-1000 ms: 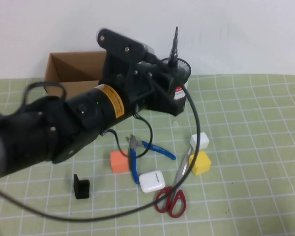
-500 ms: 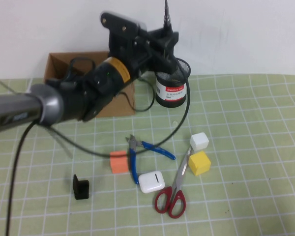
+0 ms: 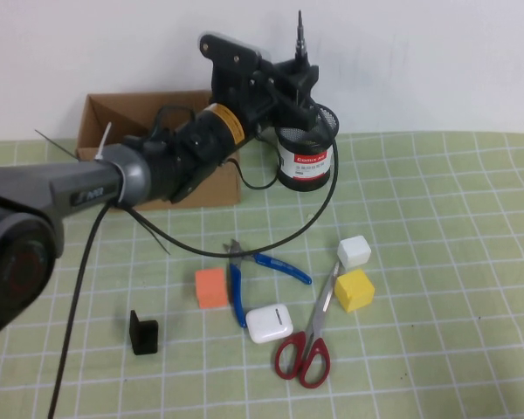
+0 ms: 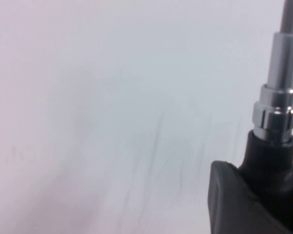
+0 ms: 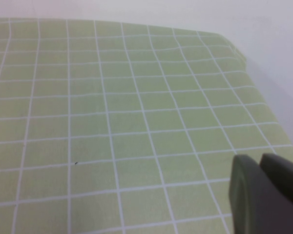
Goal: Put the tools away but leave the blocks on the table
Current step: Place the picked object into the round holder
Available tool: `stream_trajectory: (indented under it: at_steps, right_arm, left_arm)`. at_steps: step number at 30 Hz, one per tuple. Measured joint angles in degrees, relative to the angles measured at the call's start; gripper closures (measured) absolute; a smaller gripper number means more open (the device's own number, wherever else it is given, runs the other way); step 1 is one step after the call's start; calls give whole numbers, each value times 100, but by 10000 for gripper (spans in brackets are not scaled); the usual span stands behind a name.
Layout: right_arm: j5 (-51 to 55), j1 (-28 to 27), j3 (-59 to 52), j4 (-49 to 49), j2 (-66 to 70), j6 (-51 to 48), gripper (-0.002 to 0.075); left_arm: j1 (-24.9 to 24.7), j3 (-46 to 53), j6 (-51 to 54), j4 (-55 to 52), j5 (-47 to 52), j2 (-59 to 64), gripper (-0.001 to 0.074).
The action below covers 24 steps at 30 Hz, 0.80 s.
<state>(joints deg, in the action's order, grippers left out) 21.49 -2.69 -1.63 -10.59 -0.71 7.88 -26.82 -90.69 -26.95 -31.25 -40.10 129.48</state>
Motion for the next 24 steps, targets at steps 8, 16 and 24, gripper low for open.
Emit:
stream_trajectory:
  at_steps: [8,16,24]
  right_arm:
    - [0,0,0,0,0,0,736]
    - [0,0,0,0,0,0,736]
    - [0,0,0,0,0,0,736]
  left_arm:
    - [4,-84,-18,-62,253,185,557]
    - [4,-84,-17,-434,568,197,550]
    - [4,-84,-17,-461,579,207,416]
